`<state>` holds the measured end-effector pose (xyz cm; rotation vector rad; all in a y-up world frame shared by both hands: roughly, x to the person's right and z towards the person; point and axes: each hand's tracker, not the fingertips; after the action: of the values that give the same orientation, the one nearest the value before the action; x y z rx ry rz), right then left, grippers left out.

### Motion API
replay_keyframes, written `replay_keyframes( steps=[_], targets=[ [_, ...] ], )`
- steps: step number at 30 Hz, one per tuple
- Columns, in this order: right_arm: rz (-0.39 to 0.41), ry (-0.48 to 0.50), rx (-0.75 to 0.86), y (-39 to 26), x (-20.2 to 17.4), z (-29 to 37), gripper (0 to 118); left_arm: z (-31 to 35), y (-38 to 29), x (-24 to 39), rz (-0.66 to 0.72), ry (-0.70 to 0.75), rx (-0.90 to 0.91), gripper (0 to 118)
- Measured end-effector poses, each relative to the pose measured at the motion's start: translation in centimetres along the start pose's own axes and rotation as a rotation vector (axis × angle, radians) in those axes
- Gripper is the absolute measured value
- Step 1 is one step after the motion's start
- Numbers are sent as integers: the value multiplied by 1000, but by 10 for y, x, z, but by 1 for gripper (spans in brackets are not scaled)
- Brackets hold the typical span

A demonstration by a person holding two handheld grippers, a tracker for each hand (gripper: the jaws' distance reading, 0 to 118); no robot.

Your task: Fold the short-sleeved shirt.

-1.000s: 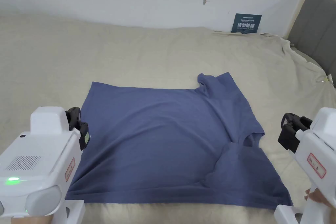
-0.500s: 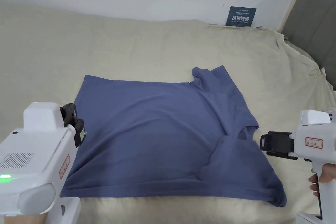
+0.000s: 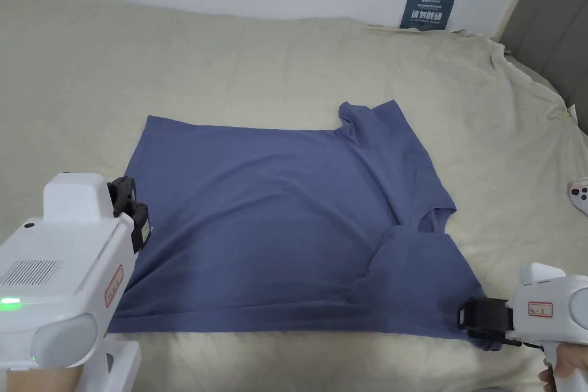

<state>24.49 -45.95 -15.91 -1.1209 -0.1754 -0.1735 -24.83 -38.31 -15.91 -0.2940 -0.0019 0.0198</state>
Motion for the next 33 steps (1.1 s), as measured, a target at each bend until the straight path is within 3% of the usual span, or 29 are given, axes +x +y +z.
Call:
replay_keyframes(
  steps=[2, 4, 5, 15, 16, 18, 21, 24, 25, 33],
  targets=[
    [-3, -2, -3, -3, 1, -3, 56, 0, -1, 0, -1, -1, -7, 0],
    [-2, -16, -7, -4, 2, -7, 12, 0, -1, 0, -2, -1, -12, 0],
    [2, -22, -5, -5, 2, -9, 4, 0, -2, -1, -1, -1, -17, 0],
    [27, -21, 57, -7, 6, 0, 2, -8, -2, -11, 60, 8, -122, 0],
    [27, -20, 63, -7, 6, 2, 2, -9, -2, -13, 73, 3, -134, 4],
    [33, -17, 70, -5, 6, 5, 2, -12, 2, -20, 94, 9, -172, 22],
    [39, -15, 80, -5, 6, 7, 2, -17, 5, -31, 69, 15, -267, 70],
    [37, -11, 88, -5, 2, 13, 2, -20, 6, -47, 61, 25, -349, 110],
    [37, -10, 90, -5, 1, 13, 2, -21, 6, -52, 63, 34, -374, 118],
    [41, -18, 92, -4, -6, 15, 2, -21, -30, -93, -62, 47, -600, 118]
  ],
)
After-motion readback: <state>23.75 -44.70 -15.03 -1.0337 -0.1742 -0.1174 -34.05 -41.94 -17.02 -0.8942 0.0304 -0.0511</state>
